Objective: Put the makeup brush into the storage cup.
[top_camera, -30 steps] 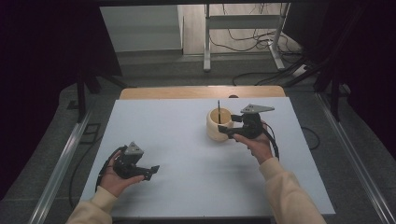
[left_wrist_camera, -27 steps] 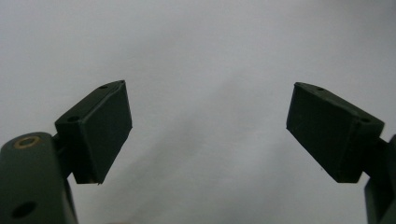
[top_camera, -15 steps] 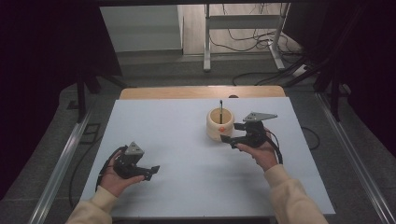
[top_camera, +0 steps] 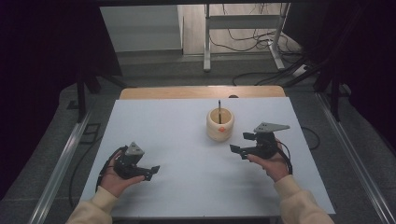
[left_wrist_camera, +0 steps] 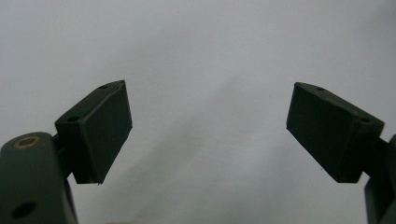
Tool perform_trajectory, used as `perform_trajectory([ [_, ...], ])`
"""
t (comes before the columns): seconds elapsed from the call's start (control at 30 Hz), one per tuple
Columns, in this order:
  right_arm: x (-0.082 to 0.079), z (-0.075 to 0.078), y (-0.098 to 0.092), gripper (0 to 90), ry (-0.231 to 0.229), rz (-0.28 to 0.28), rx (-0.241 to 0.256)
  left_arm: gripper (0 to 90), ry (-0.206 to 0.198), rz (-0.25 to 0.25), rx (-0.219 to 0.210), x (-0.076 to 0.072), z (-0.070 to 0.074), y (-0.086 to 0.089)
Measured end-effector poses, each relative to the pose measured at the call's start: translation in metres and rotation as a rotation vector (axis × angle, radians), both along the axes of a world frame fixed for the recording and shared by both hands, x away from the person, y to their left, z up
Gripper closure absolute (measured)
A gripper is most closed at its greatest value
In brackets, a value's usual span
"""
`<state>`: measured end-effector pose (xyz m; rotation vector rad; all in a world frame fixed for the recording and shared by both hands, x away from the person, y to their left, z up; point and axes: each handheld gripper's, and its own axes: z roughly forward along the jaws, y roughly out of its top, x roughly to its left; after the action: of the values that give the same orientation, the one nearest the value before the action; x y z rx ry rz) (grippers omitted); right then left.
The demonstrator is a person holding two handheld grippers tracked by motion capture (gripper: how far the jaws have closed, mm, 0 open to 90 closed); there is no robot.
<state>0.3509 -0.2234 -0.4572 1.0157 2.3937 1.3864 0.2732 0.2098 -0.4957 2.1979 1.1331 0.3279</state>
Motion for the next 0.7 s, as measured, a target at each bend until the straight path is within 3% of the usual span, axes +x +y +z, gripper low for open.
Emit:
perform_trajectory([
  [0.5, -0.025, -0.021, -0.028, 17.5, 0.028, -0.029, -0.069, 14.5, 0.006, -0.003, 0.009, 0.0, -0.002, 0.0],
  [0.7, -0.031, -0.025, -0.042, 17.2, 0.028, -0.06, -0.069, 14.4, 0.006, -0.003, 0.008, 0.0, -0.003, -0.002],
])
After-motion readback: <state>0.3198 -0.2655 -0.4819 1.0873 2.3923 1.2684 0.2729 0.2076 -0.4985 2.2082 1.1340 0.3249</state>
